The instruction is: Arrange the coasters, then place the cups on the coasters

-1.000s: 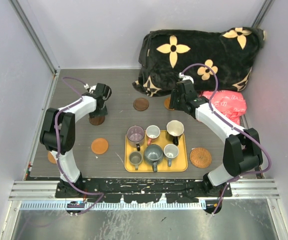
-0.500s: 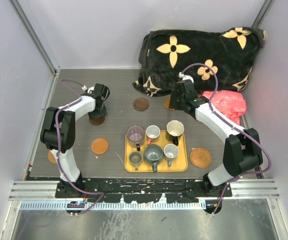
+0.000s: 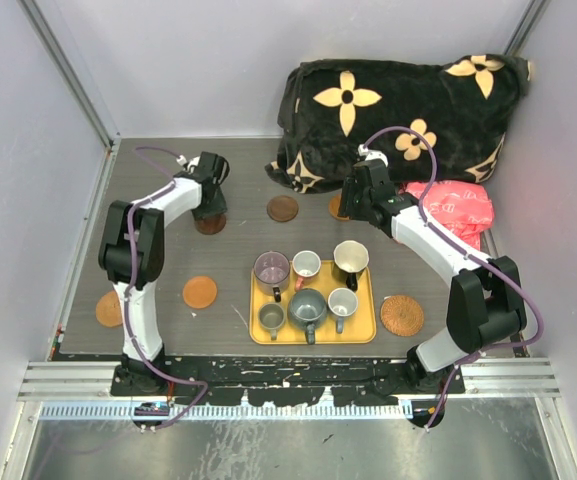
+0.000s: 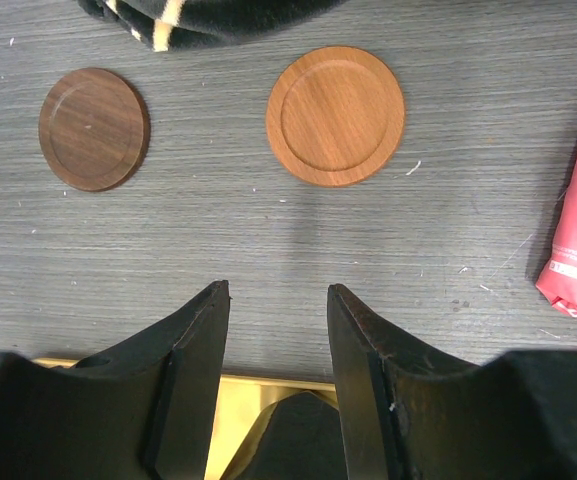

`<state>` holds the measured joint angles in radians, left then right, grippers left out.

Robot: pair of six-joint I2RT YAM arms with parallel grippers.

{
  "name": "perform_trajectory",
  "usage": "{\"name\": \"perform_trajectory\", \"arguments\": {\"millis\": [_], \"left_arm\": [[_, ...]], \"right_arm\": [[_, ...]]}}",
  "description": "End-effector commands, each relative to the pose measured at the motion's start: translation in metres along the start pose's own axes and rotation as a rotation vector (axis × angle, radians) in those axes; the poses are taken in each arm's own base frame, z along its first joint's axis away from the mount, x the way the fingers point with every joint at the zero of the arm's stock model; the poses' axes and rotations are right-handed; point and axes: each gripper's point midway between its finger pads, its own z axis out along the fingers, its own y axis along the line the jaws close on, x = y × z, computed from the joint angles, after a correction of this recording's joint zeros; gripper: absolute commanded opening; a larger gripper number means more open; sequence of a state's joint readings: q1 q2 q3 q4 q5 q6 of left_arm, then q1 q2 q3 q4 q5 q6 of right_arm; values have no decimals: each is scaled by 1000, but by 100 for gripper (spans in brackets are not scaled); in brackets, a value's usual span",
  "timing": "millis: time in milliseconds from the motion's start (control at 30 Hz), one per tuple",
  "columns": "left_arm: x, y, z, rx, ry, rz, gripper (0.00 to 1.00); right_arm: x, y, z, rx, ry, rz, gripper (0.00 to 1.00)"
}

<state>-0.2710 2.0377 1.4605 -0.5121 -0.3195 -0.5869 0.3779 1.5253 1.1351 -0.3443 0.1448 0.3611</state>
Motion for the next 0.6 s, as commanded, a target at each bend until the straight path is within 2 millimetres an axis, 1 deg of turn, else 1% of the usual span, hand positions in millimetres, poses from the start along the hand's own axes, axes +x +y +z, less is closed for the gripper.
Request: {"name": "perform_trajectory", "arguments": {"millis": [0,100,300,433,567], "left_arm": [[28,-28,19,54,78,35,49],[23,-44,21,77,76,39,49],[13,-66,24,101,70,52,48],[11,-76,27,114,69,57,48],[13,-83,27,125,73,57,48]], "right_arm": [[-15,6,-1,-13,-48,-10,50],[-16,5,-1,-10,-50,-10,50],[-17,4,-2,-3,-50,-13,50],[-17,3,-3,3,-50,-18,50],[-18,2,-4,7,-52,-19,50]]}}
